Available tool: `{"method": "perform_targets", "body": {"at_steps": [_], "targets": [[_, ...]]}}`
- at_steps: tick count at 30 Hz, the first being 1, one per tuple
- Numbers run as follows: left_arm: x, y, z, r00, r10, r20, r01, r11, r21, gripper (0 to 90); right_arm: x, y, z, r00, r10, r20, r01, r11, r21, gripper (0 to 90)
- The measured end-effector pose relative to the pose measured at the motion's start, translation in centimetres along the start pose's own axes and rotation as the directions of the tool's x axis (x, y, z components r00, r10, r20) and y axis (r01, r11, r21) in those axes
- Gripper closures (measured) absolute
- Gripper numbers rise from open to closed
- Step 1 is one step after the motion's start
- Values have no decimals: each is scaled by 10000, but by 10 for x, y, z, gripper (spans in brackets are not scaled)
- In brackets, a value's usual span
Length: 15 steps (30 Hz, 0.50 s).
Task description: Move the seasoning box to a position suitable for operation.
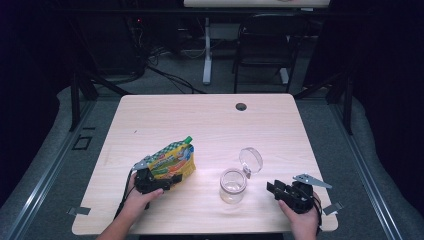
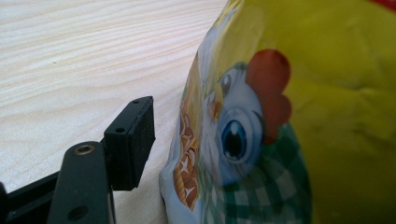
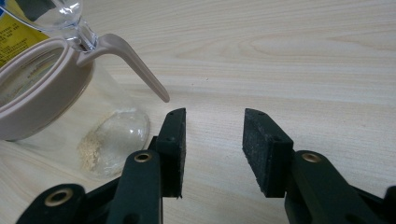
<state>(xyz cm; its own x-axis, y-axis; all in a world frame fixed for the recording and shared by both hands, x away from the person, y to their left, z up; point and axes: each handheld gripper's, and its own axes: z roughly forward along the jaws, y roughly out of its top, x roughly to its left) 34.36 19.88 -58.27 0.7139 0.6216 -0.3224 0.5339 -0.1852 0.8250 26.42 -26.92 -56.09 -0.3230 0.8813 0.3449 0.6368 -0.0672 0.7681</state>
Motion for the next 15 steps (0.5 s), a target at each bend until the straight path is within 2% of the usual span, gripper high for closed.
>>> {"method": "perform_targets", "body": {"at_steps": [4,8,15], "targets": [[1,-1,1,10000,24,43,-24,10000,-40,333,0,0,0,10000,-10,-1,10,10000,0,601],[2,-1,3,9994,-156,295,155,9999,21,360,0,0,0,10000,-20,2,20,10000,7,600],[3,-3,6,9992,-195,352,196,9998,-15,368,1,0,1,10000,-29,2,29,10000,20,600]]}}
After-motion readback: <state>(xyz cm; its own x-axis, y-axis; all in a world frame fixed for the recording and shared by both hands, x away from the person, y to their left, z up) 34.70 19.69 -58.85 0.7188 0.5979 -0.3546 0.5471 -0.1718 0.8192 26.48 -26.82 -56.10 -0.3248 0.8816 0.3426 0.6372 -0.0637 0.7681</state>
